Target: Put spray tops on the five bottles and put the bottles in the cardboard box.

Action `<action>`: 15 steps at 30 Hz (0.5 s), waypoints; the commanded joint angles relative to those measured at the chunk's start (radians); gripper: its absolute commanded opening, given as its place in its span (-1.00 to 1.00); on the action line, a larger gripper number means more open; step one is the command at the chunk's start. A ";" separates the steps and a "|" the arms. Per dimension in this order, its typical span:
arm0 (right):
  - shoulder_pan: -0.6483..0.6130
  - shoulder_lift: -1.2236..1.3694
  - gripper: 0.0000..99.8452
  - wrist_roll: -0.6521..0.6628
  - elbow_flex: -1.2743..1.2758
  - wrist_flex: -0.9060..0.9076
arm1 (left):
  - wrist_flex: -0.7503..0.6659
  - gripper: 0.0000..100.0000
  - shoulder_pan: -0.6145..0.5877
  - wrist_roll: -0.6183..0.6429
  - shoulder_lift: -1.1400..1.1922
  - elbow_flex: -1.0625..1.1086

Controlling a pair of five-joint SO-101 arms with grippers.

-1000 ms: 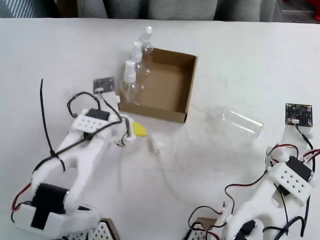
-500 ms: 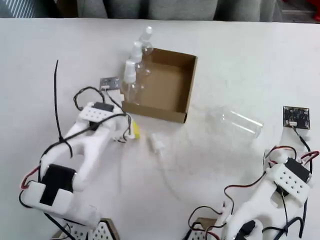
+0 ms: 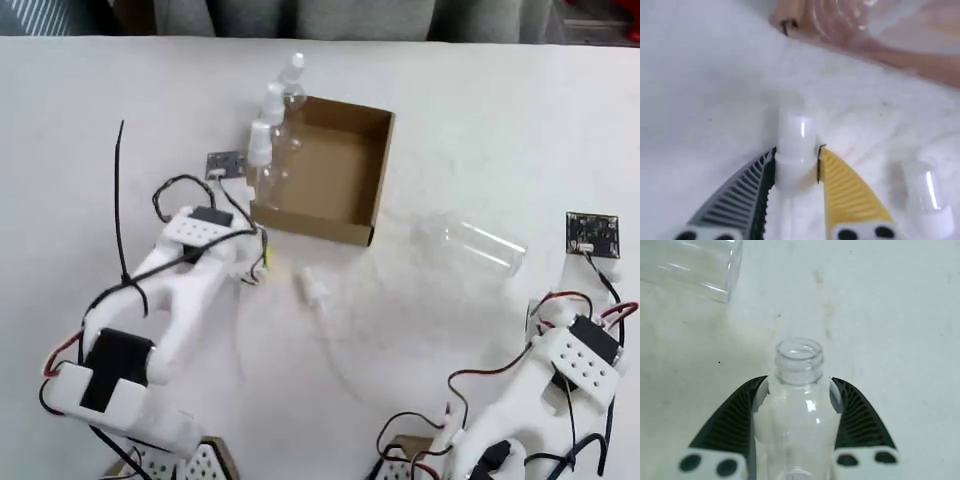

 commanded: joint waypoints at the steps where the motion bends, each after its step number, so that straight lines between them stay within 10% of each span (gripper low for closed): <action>1: -0.048 -0.033 -0.96 -0.014 -0.086 -0.015 | -0.023 -0.96 0.002 -0.014 -0.018 -0.006; 15: -0.351 -0.042 -0.97 -0.367 -0.193 -0.087 | -0.106 -0.96 0.010 -0.094 -0.211 0.186</action>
